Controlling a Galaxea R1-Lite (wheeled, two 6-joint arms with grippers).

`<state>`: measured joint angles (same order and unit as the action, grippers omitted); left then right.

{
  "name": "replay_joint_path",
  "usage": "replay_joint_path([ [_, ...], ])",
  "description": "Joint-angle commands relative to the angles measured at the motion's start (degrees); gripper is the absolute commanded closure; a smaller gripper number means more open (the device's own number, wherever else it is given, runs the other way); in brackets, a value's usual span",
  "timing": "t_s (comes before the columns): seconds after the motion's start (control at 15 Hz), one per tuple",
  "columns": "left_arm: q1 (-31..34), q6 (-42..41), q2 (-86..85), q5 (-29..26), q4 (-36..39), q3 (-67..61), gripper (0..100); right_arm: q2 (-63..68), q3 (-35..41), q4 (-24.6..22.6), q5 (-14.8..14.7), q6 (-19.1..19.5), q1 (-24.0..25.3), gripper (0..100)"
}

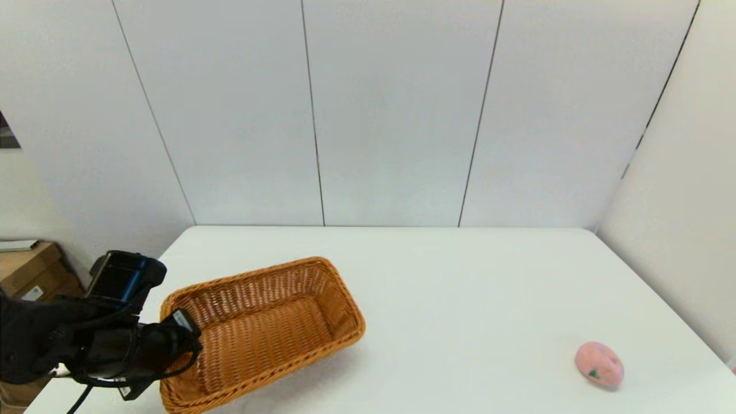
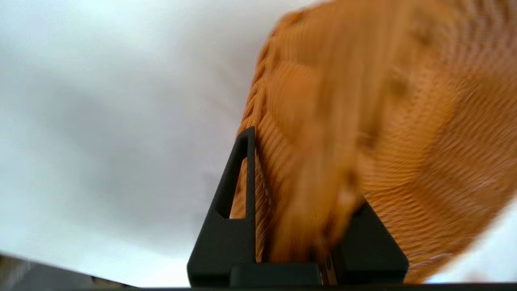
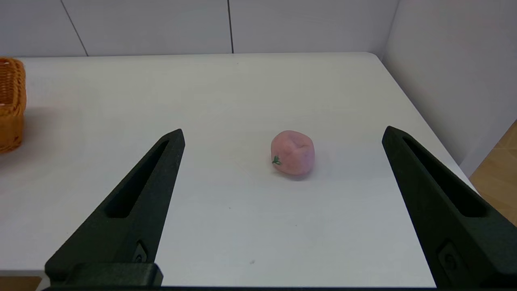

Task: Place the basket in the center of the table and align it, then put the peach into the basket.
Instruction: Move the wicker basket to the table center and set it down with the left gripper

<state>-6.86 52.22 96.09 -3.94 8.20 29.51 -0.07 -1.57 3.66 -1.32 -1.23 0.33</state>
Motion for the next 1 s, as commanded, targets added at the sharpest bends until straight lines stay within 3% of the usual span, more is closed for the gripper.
replay_joint_path([
  [0.07,-7.81,-2.3,-1.6,-2.21,0.06,4.32,100,-0.01,-0.01,0.03,0.0,0.0,0.02,0],
  [0.2,-11.68,-2.21,2.7,-2.48,0.41,7.66,100,-0.01,-0.01,0.03,0.0,0.0,0.02,0],
  [0.6,-13.62,-1.34,18.35,-4.41,0.5,18.91,100,-0.01,-0.01,0.03,0.0,0.0,0.02,0],
  [1.0,-17.48,3.32,21.16,-8.89,0.5,23.66,100,-0.01,-0.01,0.03,0.0,0.0,0.02,0],
])
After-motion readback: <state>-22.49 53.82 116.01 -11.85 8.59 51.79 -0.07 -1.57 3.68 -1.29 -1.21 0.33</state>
